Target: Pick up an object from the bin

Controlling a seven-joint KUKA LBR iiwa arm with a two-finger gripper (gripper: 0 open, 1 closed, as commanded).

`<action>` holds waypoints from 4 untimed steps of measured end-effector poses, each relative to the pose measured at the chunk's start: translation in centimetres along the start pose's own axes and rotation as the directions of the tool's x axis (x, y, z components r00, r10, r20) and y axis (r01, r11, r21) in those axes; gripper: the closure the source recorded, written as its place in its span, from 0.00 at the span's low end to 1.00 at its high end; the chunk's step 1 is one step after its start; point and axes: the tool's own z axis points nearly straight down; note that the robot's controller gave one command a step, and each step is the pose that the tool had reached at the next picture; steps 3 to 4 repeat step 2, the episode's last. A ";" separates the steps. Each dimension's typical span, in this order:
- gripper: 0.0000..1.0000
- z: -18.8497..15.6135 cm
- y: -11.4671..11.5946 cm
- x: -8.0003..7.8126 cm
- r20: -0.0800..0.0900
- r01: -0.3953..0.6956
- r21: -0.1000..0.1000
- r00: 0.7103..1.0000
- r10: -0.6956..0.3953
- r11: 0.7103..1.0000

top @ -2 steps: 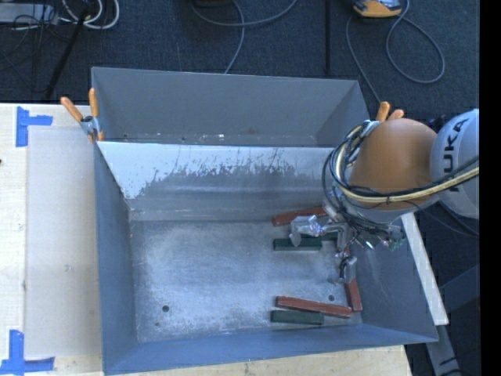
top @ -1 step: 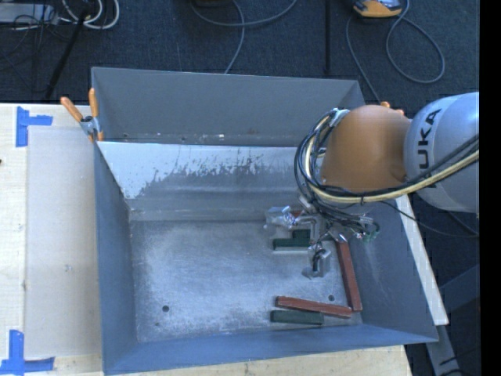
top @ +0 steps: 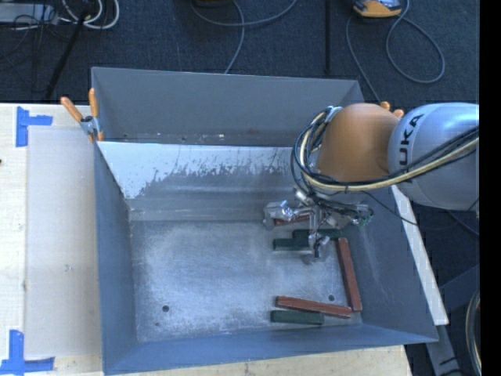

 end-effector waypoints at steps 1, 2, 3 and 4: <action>1.00 -0.2 -0.1 0.0 -0.001 -0.003 0.002 1.000 0.003 1.000; 1.00 -13.6 -1.0 1.5 0.004 0.012 0.010 1.000 -0.012 1.000; 1.00 -13.6 -1.0 1.5 0.004 0.012 0.010 1.000 -0.012 1.000; 1.00 -13.6 -1.0 1.5 0.004 0.012 0.010 1.000 -0.012 1.000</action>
Offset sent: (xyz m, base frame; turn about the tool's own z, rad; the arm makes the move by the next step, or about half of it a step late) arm 0.0000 0.0000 0.0000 0.0000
